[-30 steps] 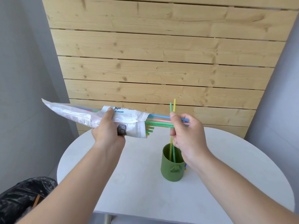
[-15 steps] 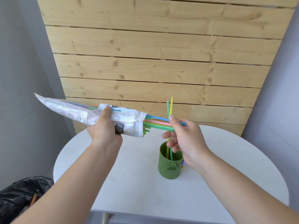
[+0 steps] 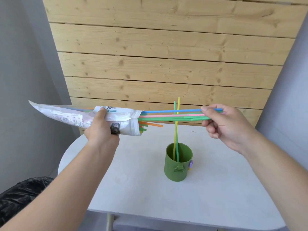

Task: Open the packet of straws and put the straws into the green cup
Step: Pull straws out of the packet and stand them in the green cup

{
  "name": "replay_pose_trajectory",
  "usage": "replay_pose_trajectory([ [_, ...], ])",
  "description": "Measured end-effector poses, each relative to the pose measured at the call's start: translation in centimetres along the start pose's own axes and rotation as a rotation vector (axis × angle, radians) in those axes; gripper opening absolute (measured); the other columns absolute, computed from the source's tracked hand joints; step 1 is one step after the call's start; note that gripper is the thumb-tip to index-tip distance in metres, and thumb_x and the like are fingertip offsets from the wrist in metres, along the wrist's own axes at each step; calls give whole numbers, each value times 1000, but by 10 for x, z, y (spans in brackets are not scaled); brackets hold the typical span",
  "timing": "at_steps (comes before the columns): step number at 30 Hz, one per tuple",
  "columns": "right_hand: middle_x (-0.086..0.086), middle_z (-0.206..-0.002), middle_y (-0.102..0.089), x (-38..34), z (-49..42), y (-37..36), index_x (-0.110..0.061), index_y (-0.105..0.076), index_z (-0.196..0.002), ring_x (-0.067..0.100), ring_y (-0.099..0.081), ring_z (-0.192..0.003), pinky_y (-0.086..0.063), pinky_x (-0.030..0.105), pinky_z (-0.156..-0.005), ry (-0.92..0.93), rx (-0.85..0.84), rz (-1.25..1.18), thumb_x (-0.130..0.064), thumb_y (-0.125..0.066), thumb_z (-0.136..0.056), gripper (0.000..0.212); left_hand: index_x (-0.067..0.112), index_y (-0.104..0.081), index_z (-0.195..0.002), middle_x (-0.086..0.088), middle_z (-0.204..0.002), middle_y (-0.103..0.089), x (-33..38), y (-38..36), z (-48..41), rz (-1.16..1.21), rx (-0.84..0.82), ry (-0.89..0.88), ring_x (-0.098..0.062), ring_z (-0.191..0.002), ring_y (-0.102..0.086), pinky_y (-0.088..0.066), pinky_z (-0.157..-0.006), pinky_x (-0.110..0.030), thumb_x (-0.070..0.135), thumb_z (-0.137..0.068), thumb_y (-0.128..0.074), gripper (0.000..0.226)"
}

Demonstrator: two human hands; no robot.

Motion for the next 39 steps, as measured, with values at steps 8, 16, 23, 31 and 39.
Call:
replay_pose_trajectory([
  [8, 3, -53, -53, -19, 0, 58, -9, -58, -85, 8, -38, -35, -27, 17, -32, -17, -8, 117, -19, -60, -97, 15, 20, -55, -128, -1, -118, -75, 0, 4, -4, -5, 6, -2, -20, -97, -78, -65, -88, -44, 20, -91, -81, 45],
  [16, 6, -55, -52, -31, 2, 95, -6, -62, -83, 10, -37, -37, -28, 17, -33, -50, -16, 352, -24, -62, -95, 21, 20, -56, -137, 0, -119, -77, 0, 6, -5, 7, -1, -24, -20, -98, -79, -66, -85, -45, 19, -89, -82, 54],
  [23, 7, -53, -53, -40, 4, 99, -5, -62, -80, 10, -37, -35, -26, 16, -34, -93, -40, 457, -25, -66, -91, 23, 19, -58, -130, 1, -113, -75, -6, 1, 3, -35, -18, -4, -17, -88, -77, -65, -87, -40, 21, -90, -81, 46],
  [31, 2, -52, -48, -46, -2, 86, -7, -68, -78, 11, -34, -38, -26, 17, -37, -80, -59, 685, -28, -69, -92, 25, 18, -58, -133, 0, -114, -76, -8, 0, 7, -42, -33, -18, -17, -90, -78, -65, -89, -42, 20, -90, -81, 49],
  [39, 0, -51, -43, -50, -11, 78, -7, -69, -77, 11, -33, -39, -25, 17, -37, -116, -126, 761, -28, -72, -89, 25, 15, -55, -137, -3, -118, -75, -6, 4, 8, -38, -40, -31, -18, -89, -77, -65, -73, -33, 17, -93, -77, 49],
])
Point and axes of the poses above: each hand's wrist, its own z-axis away from the middle knuckle, its own y-axis out of the back of the hand, x = y × z, the point moved 4 cm from there along -z, towards the middle knuckle
